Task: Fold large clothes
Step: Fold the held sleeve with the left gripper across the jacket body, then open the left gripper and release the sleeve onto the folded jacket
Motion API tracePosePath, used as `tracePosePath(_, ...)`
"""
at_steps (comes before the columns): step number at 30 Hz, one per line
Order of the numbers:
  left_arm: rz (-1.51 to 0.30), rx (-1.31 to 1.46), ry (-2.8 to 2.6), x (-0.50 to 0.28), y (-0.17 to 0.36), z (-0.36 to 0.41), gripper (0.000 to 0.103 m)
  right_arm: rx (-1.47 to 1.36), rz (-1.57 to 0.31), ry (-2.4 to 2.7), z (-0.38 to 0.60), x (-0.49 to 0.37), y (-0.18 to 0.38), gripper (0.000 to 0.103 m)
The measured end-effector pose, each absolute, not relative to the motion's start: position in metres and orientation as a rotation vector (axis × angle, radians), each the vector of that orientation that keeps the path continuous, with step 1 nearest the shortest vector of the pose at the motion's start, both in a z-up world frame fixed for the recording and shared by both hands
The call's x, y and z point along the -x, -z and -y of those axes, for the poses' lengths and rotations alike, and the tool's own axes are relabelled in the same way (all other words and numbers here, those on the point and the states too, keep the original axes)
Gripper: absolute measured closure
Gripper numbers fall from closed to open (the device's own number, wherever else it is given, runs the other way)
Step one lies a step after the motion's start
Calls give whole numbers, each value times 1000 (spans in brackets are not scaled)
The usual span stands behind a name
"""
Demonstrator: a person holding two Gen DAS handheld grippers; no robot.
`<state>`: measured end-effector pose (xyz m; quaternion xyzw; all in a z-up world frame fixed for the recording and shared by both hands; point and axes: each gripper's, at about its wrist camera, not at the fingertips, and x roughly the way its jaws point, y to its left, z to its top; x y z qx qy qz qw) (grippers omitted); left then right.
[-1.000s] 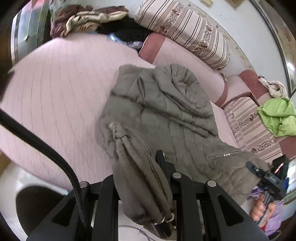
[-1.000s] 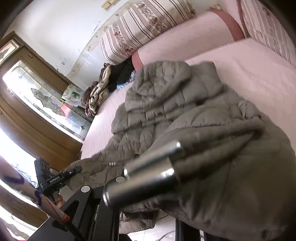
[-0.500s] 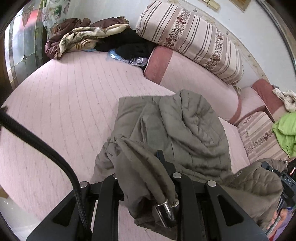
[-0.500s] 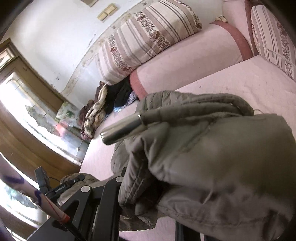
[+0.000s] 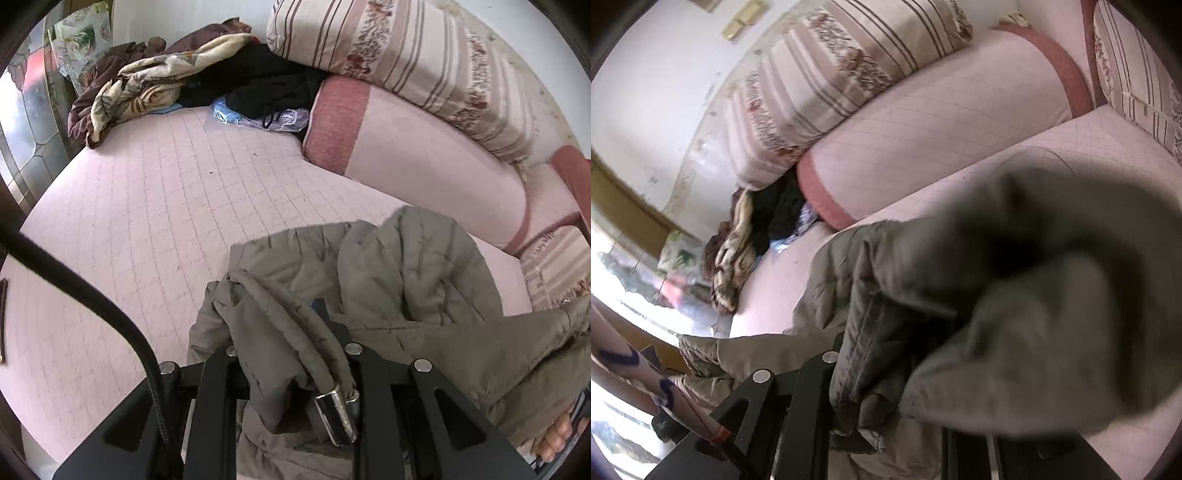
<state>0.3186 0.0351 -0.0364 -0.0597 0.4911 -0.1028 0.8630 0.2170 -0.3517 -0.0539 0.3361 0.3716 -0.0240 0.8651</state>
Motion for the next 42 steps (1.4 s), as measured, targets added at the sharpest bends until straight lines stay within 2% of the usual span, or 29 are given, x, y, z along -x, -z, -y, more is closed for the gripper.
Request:
tracePosePath(12, -1122, 47, 83, -414, 93, 5, 83, -763, -869, 186, 390, -302, 117, 84)
tracePosePath(21, -1110, 15, 42, -439, 133, 16, 80, -736, -901, 188, 392, -331, 150, 84)
tracePosePath(28, -1110, 45, 63, -440, 132, 12, 76, -781, -895, 185, 397, -334, 157, 83)
tracePosePath(31, -1117, 121, 109, -432, 115, -2, 72, -798, -861, 168, 405, -315, 137, 72)
tracePosePath(33, -1088, 218, 174, -420, 93, -20, 60, -801, -834, 143, 407, -305, 121, 64)
tracePosePath(35, -1057, 280, 226, -408, 72, -32, 48, -806, -804, 112, 408, -293, 105, 48)
tracePosePath(36, -1030, 296, 242, -402, 60, -36, 36, -807, -788, 107, 407, -287, 97, 43)
tracePosePath(37, -1007, 300, 246, -397, 50, -38, 29, -805, -774, 113, 406, -281, 90, 34)
tracePosePath(40, -940, 304, 283, -375, 14, -45, 27, -790, -726, 141, 403, -264, 70, 24)
tracePosePath(42, -928, 294, 275, -363, 0, -47, 27, -730, -685, 186, 396, -251, 52, 22)
